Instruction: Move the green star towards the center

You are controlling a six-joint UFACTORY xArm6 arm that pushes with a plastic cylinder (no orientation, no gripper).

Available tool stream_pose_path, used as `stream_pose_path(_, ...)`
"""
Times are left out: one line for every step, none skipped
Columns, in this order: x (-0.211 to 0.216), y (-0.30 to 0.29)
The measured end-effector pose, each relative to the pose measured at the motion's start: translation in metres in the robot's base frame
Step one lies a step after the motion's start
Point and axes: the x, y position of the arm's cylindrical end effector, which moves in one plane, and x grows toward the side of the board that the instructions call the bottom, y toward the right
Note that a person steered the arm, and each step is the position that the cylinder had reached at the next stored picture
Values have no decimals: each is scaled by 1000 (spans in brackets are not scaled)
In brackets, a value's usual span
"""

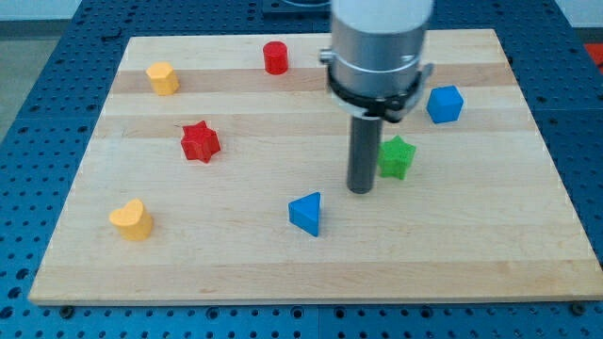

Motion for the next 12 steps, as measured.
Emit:
stream_pose_path(0,36)
stream_pose_path(-3,69)
stream_pose_path(-4,80)
stream_pose_path(-4,80)
stream_pose_path(-4,93)
stream_pose_path(-4,120)
stream_pose_path(-11,132)
stream_pose_path(-28,132)
stream_pose_path(-45,128)
stream_pose_path(-47,106)
stream_pose_path(-44,86)
stream_pose_path(-43,63)
